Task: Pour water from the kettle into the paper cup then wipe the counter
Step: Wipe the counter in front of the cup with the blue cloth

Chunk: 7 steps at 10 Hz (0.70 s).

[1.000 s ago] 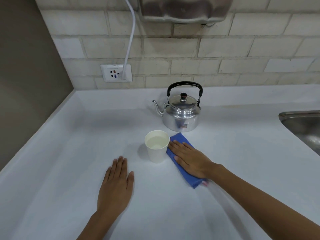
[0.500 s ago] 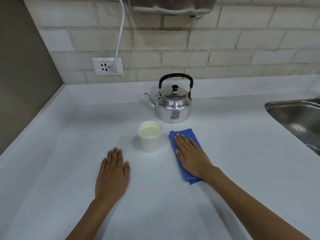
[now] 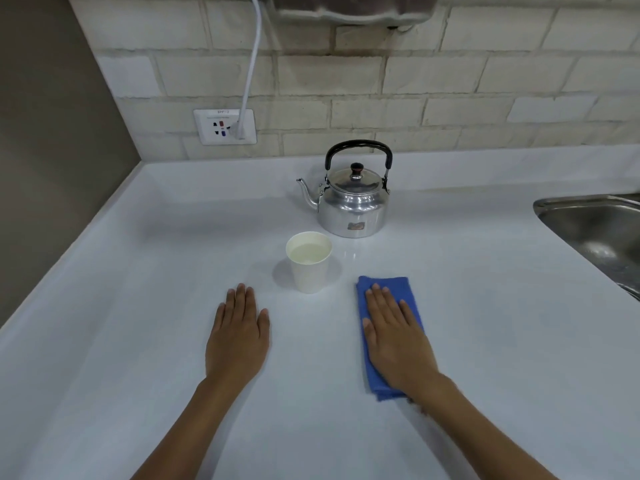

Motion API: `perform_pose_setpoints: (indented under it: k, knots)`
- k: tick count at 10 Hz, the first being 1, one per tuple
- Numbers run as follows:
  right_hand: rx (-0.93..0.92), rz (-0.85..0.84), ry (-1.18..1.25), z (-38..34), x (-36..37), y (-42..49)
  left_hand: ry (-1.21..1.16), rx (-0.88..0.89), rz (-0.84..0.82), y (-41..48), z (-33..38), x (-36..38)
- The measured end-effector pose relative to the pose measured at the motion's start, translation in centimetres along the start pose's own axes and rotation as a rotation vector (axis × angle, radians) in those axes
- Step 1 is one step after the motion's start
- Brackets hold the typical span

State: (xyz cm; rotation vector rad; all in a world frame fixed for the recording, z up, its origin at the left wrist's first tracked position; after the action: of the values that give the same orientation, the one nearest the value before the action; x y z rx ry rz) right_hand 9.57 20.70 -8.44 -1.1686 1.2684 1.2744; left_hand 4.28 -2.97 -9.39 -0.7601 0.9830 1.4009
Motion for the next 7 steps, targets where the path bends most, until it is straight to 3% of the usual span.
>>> perform_pose_setpoints:
  k: [2, 3, 4, 5, 6, 7]
  knots:
    - [-0.110, -0.074, 0.030, -6.6, -0.2, -2.7, -0.004, -0.014, -0.026, 0.2, -0.1, -0.2]
    - [-0.166, -0.070, 0.154, -5.5, -0.8, -2.0, -0.024, -0.031, -0.081, 0.3, -0.2, -0.5]
    - [-0.141, 0.071, 0.325, -2.6, -2.1, 0.0, -0.091, -0.067, -0.132, 0.2, 0.0, -1.1]
    - [-0.007, 0.141, 0.356, 1.5, -2.8, 3.8, -0.190, -0.060, -0.126, -0.9, 1.6, -1.4]
    - [0.071, 0.057, 0.275, 4.1, -2.1, 7.3, -0.312, 0.049, -0.092, -3.1, 5.1, -1.1]
    - [0.038, -0.014, 0.190, 4.4, -0.9, 9.3, -0.386, 0.160, -0.110, -4.6, 8.9, -0.1]
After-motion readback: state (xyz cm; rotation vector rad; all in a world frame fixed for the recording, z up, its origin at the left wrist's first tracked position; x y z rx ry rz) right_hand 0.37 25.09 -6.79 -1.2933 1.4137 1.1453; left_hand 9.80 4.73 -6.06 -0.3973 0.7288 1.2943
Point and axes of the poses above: each hand's wrist, its own y-axis towards the middle knuckle, its own x-axis out of the palm, z = x × y, the point moved 1 cm from there along y, towards the middle knuckle, and after that the axes turned 11 degrees about -y, right-handed, at the moved point
